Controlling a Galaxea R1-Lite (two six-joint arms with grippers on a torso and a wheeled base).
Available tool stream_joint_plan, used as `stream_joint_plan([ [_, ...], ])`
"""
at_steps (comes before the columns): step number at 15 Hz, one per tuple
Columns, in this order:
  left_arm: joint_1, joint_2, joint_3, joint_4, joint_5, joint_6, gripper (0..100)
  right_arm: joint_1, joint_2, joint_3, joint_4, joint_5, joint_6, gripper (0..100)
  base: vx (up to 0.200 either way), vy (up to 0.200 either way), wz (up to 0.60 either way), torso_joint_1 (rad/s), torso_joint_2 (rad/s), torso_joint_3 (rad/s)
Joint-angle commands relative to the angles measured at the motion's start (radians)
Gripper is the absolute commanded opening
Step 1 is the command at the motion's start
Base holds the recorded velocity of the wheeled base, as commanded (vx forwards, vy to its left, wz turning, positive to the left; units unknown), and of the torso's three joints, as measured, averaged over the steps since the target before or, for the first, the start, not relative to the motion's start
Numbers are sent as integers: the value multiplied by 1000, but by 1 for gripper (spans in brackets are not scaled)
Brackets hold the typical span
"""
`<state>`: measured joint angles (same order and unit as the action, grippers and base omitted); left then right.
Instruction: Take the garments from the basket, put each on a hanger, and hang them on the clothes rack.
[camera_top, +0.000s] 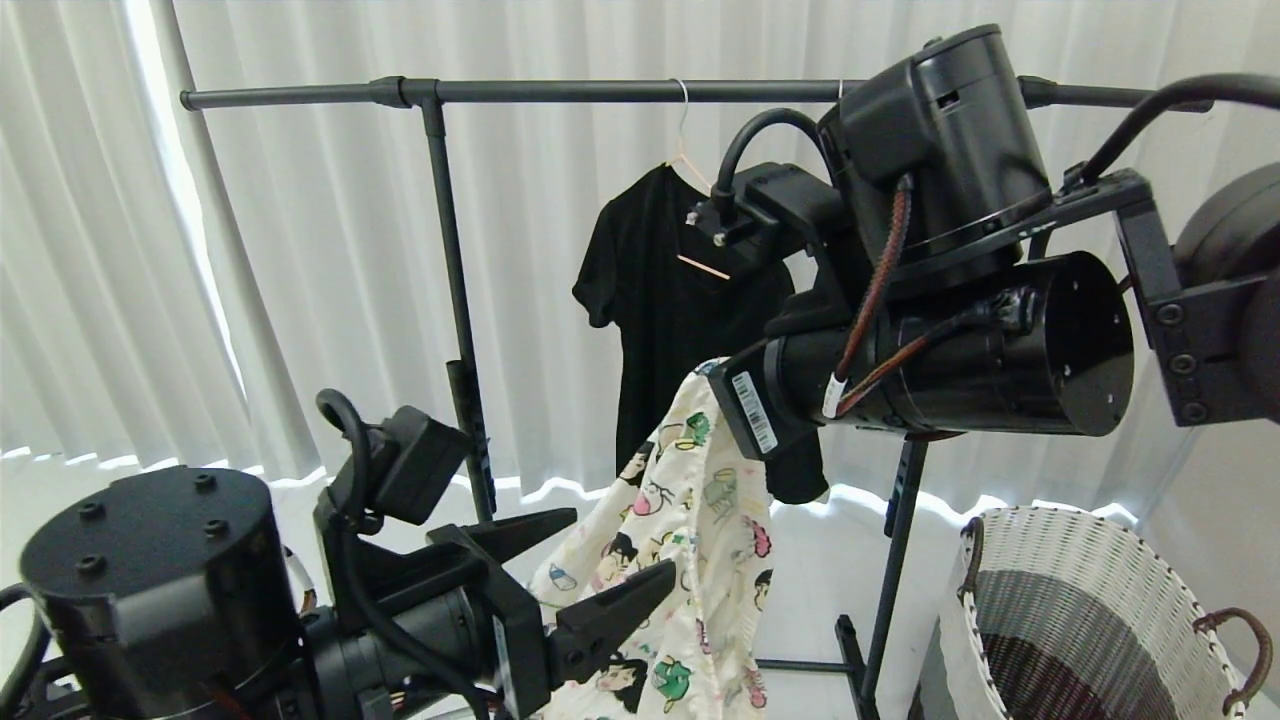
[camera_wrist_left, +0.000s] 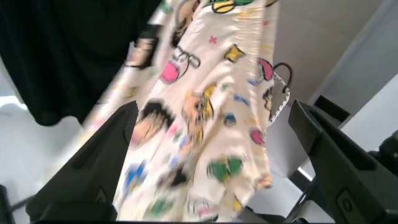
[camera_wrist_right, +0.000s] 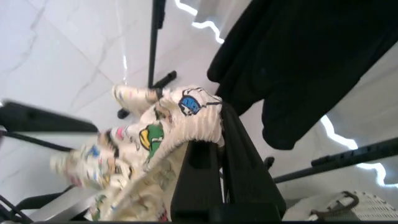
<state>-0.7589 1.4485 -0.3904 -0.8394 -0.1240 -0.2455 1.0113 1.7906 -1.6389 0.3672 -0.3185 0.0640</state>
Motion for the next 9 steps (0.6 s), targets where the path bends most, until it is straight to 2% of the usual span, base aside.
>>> stream_joint_plan([
  [1,-57,32,-13,-1,0,-1,100,20,10,-5,-2,-1,0,0,0,0,0,0,0,0],
  [3,-85,24,-15,-1,1,-3,100,38,30,-22,-21,-2,0,0,0,0,0,0,0,0],
  [6,-62,66,-18,0,34,-1,100,66,49,-62,-21,-5,-1,0,0,0,0,0,0,0],
  [7,-62,95,-21,0,109,3,100,78,53,-76,-21,-8,-1,0,0,0,0,0,0,0],
  [9,-77,99,-30,0,130,3,100,86,56,-76,-21,-11,-1,0,0,0,0,0,0,0],
])
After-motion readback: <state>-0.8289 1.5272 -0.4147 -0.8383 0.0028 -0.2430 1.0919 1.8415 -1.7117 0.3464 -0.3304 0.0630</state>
